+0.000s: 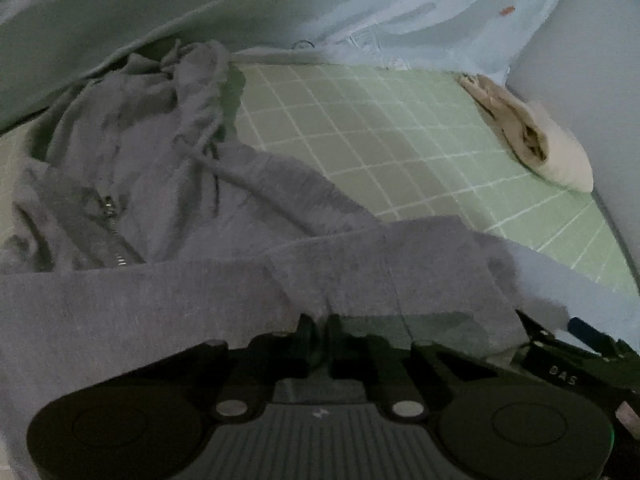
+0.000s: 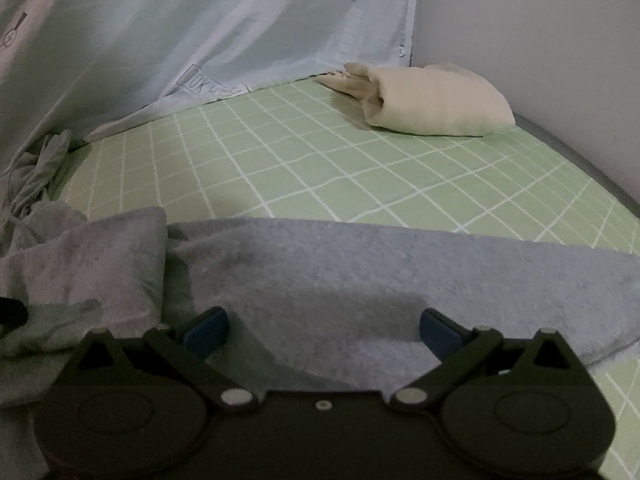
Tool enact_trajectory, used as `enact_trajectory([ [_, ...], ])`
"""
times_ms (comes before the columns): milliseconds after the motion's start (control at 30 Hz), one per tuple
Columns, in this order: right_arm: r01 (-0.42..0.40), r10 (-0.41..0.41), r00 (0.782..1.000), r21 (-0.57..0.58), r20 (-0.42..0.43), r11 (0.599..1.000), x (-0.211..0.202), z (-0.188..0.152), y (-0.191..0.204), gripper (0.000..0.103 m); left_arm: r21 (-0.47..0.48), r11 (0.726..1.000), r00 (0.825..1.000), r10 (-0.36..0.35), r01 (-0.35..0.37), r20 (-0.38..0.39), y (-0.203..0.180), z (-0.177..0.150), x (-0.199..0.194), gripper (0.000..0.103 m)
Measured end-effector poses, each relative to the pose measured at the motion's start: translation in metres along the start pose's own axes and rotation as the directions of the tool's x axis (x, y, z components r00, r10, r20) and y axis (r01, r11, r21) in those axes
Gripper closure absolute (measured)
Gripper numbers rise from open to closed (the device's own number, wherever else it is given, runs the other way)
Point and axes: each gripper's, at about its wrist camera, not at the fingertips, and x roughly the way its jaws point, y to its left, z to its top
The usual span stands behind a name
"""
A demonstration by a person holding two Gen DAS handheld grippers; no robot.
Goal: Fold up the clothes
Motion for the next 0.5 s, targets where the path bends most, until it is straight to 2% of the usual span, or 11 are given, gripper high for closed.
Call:
enact_trajectory([
  [133, -0.001, 0.001, 1.0, -0.049, -0.005, 0.999, -0.004, 0.0, 0.006, 0.0, -0.013, 0.999, 0.999, 0.034, -0.033, 0.035, 0.009, -0.007, -0.03, 0.095],
  [300, -0.005, 0.005, 1.0, -0.113, -0.005, 0.994, -0.013, -0.005, 0.015, 0.0, -0.114, 0.989, 0.992, 0.1, -0.091, 0.076, 0.043, -0.03, -0.072, 0.096],
  [433, -0.007, 0.005, 1.0, -0.126, -0.019, 0.992, -0.019, -0.009, 0.019, 0.0, -0.206, 0.964, 0.978, 0.188, -0.166, 0.092, 0.076, -0.055, -0.097, 0.095],
  [500, -0.006, 0.004, 1.0, -0.129, -0.021, 0.992, -0.023, -0.01, 0.02, 0.0, -0.274, 0.945, 0.974, 0.21, -0.179, 0.089, 0.094, -0.069, -0.102, 0.095],
])
